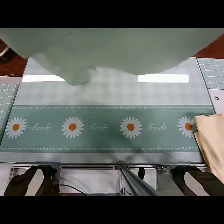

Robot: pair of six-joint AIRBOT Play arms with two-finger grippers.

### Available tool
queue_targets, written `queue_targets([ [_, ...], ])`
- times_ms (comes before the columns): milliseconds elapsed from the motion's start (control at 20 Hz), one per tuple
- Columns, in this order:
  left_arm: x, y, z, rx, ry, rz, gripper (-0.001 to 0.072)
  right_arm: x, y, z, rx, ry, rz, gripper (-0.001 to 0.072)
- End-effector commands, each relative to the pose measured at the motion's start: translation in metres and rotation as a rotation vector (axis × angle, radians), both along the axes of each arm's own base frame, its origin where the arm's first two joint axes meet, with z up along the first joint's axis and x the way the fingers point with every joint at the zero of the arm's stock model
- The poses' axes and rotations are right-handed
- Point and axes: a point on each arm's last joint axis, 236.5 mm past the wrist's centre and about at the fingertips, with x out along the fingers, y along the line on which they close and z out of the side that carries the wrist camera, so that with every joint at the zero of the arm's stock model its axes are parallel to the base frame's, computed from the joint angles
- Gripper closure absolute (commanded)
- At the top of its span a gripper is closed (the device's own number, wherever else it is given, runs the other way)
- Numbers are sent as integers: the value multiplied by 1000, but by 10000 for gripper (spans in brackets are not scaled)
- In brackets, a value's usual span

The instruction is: Fold the shirts.

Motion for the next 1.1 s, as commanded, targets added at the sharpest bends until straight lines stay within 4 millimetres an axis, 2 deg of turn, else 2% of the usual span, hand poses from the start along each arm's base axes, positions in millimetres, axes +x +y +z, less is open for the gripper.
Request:
queue_targets([
  [0,-100,-4,63,114,-234,162,691,-91,-12,52,-64,-196,-93,690],
  [50,-122,-7,66,138,-258,188,691,-110,-9,56,-70,-217,-91,690],
  [150,-160,-9,73,170,-315,244,691,-134,-8,52,-78,-213,-96,690],
  [250,-187,-13,77,183,-356,271,691,-141,-10,39,-83,-162,-108,690],
  [300,-192,-14,75,195,-353,278,691,-139,-13,28,-90,-115,-116,690],
  [400,-179,-14,56,194,-262,263,691,-129,-16,3,-101,-18,-118,690],
  [450,-162,-11,37,196,-183,247,691,-118,-16,-12,-99,32,-112,690],
  [550,-113,-1,-19,137,31,200,691,-92,-16,-52,-86,151,-95,690],
  [700,-36,14,-130,20,372,122,691,-43,-19,-130,-46,337,-84,690],
  [800,8,17,-193,-63,529,64,691,-5,-22,-185,-10,448,-86,690],
  [900,52,12,-251,-93,664,12,691,33,-23,-239,22,554,-82,690],
  [1050,121,-7,-317,-85,767,-27,691,99,-32,-316,48,695,-100,690],
])
